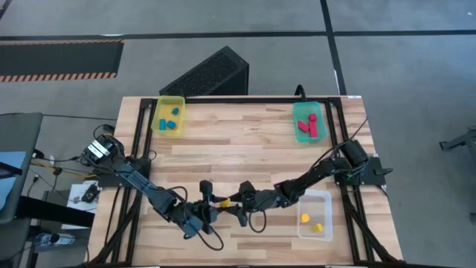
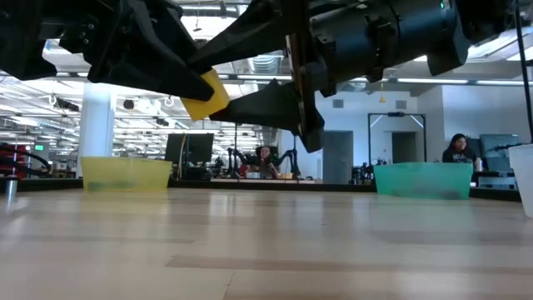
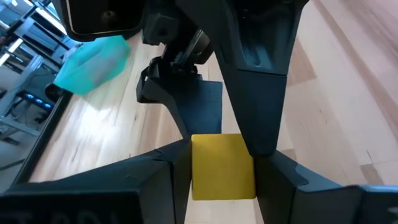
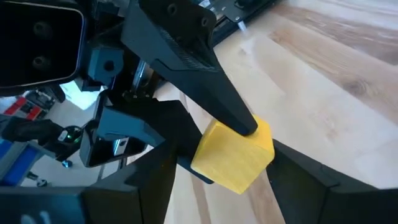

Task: Sort & place blocks by color
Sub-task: Put the yellow block into the white bin

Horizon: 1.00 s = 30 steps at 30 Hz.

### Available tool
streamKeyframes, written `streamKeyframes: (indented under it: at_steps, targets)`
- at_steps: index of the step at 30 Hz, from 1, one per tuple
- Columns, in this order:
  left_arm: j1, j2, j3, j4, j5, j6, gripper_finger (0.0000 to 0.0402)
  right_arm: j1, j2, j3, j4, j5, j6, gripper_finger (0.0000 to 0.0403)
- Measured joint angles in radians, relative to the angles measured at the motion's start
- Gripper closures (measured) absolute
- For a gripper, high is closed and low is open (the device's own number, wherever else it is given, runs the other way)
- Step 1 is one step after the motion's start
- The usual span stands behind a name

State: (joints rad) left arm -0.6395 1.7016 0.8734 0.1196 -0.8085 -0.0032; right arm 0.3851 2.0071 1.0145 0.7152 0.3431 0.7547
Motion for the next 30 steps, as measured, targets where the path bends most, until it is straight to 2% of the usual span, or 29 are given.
streamKeyframes:
  at_steps: [13,21,26,30]
  targets:
    - [-0.009,0.0,0.001,0.014,-0.015,0.003,0.0278,0.0,0.0,0.0,0.024,0.027,0.159,0.0215]
    - [-0.01,0.0,0.002,0.02,-0.016,0.01,0.0278,0.0,0.0,0.0,0.024,0.033,0.141,0.0234]
    - [-0.011,0.001,0.002,0.028,-0.015,-0.04,0.0274,-0.003,-0.003,0.004,-0.016,-0.031,0.113,0.0271]
    - [-0.01,0.002,0.002,0.035,-0.018,-0.102,0.0246,-0.011,-0.029,-0.004,-0.066,-0.081,0.071,0.0272]
